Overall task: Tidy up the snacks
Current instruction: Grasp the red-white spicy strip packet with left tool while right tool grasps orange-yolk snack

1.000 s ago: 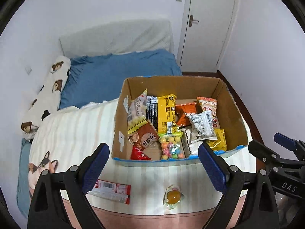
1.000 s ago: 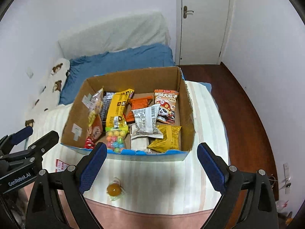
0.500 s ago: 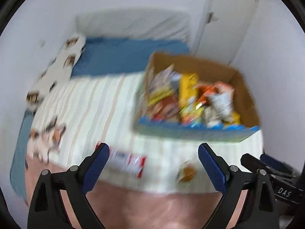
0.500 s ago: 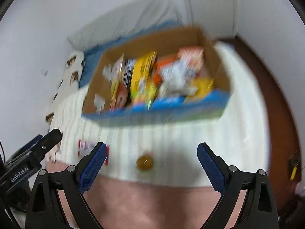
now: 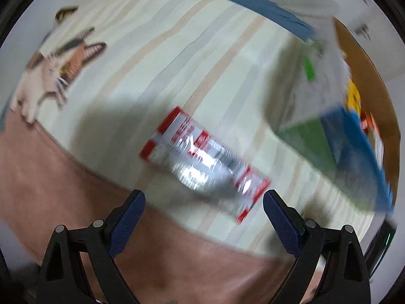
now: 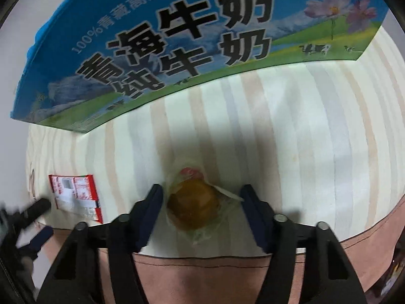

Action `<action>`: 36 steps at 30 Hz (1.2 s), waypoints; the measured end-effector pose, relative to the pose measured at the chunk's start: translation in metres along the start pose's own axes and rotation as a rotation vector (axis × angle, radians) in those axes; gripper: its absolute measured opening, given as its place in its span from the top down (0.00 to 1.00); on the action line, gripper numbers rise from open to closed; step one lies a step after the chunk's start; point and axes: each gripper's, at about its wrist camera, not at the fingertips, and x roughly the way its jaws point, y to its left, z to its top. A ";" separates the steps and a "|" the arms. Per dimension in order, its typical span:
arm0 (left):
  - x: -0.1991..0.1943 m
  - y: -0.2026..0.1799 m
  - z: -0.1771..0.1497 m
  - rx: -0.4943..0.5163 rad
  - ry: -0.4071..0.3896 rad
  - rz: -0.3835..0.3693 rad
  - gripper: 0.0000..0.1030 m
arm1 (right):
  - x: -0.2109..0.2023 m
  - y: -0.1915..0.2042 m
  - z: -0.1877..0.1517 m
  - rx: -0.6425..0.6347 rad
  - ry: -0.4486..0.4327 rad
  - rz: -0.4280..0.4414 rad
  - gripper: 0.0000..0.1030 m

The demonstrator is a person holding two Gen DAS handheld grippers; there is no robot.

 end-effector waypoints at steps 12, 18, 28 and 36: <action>0.043 -0.009 -0.004 0.077 -0.031 0.214 0.07 | -0.010 0.012 -0.017 -0.133 0.037 -0.041 0.42; 0.039 0.030 -0.049 0.166 0.040 0.269 0.07 | -0.012 0.015 -0.041 -0.215 0.085 -0.054 0.42; 0.019 0.090 -0.090 -0.159 0.153 0.046 0.07 | -0.017 -0.001 -0.062 -0.091 0.145 0.058 0.27; 0.047 0.061 -0.074 -0.046 0.109 0.008 0.25 | 0.001 -0.004 -0.042 -0.008 0.153 0.071 0.27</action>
